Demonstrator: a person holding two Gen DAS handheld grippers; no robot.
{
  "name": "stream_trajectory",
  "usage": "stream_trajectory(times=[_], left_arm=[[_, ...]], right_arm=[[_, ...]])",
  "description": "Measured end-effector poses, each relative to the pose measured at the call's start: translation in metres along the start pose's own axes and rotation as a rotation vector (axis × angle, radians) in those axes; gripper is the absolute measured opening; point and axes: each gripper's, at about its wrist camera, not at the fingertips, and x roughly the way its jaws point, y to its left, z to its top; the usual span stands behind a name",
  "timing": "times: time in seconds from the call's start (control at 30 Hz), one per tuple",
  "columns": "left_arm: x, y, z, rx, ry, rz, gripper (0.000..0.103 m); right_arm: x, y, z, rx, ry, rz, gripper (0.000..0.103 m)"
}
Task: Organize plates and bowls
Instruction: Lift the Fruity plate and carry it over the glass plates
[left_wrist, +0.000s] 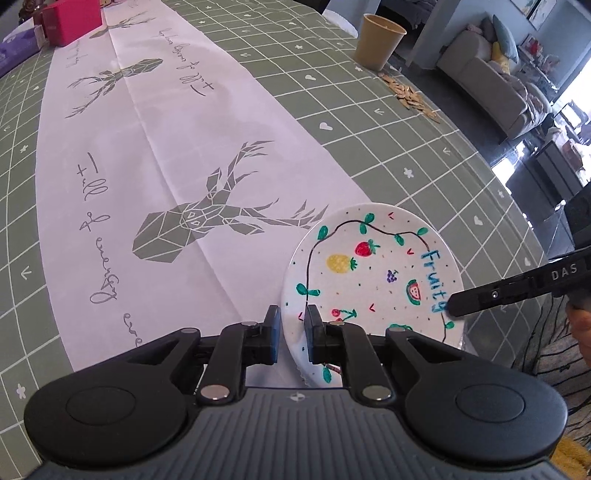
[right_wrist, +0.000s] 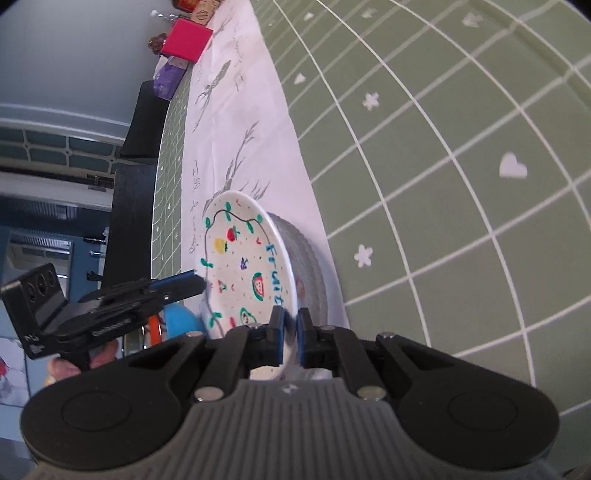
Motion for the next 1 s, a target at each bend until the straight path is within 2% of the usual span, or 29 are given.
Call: stream_trajectory(times=[0.27, 0.4, 0.5, 0.57, 0.67, 0.83, 0.9, 1.0], left_arm=[[0.005, -0.004, 0.003, 0.011, 0.042, -0.008, 0.022], [0.007, -0.017, 0.001, 0.104, 0.053, 0.026, 0.028], [0.007, -0.024, 0.000, 0.144, 0.052, 0.058, 0.029], [0.006, -0.025, 0.001, 0.147, 0.046, 0.055, 0.029], [0.004, -0.023, 0.003, 0.142, 0.036, 0.056, 0.031], [0.003, -0.020, 0.006, 0.119, 0.037, 0.058, 0.032], [0.003, -0.020, 0.006, 0.118, 0.039, 0.058, 0.032], [0.002, -0.020, 0.006, 0.117, 0.034, 0.054, 0.033]], right_arm=[[-0.006, 0.014, -0.006, -0.082, 0.008, -0.052, 0.006], [-0.005, 0.025, -0.007, -0.136, 0.019, -0.090, 0.008], [-0.003, 0.035, -0.008, -0.185, 0.020, -0.094, 0.022], [-0.003, 0.044, -0.011, -0.221, 0.025, -0.094, 0.047], [-0.001, 0.063, -0.019, -0.314, 0.016, -0.133, 0.068], [-0.001, 0.070, -0.018, -0.317, -0.001, -0.192, 0.072], [-0.006, 0.071, -0.017, -0.309, -0.014, -0.187, 0.072], [-0.014, 0.079, -0.019, -0.326, -0.037, -0.181, 0.082]])
